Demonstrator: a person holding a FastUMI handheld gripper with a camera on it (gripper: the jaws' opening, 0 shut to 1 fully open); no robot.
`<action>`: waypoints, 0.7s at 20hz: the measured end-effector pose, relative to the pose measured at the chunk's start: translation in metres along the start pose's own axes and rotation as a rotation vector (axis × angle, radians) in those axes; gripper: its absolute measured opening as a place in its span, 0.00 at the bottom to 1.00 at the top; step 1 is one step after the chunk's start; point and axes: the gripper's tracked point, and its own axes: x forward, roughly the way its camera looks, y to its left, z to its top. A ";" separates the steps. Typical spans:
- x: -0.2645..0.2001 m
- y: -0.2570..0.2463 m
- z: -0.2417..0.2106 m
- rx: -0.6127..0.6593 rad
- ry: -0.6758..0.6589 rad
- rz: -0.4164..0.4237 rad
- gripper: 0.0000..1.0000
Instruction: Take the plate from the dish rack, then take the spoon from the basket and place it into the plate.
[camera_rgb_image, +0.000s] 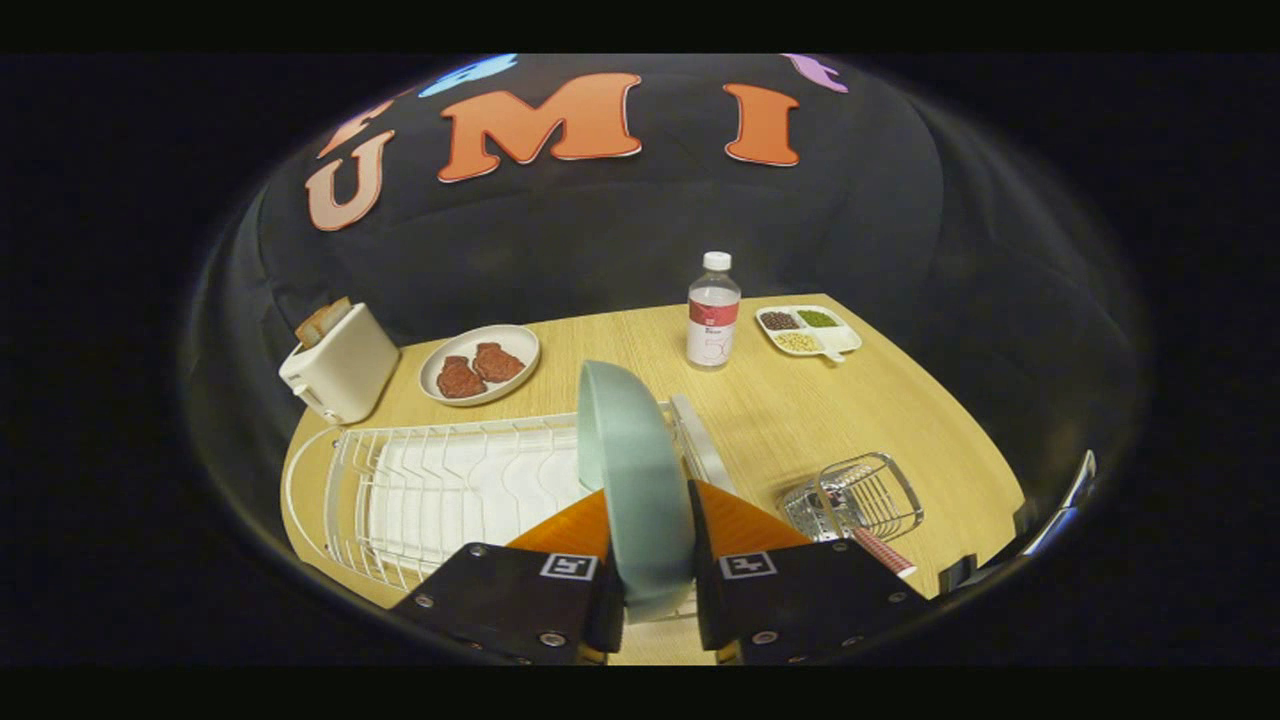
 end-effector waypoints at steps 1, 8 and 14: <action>-0.002 -0.003 0.004 -0.017 -0.006 -0.024 0.29; -0.013 -0.013 0.027 -0.084 -0.079 -0.099 0.23; -0.020 -0.013 0.043 -0.114 -0.113 -0.135 0.23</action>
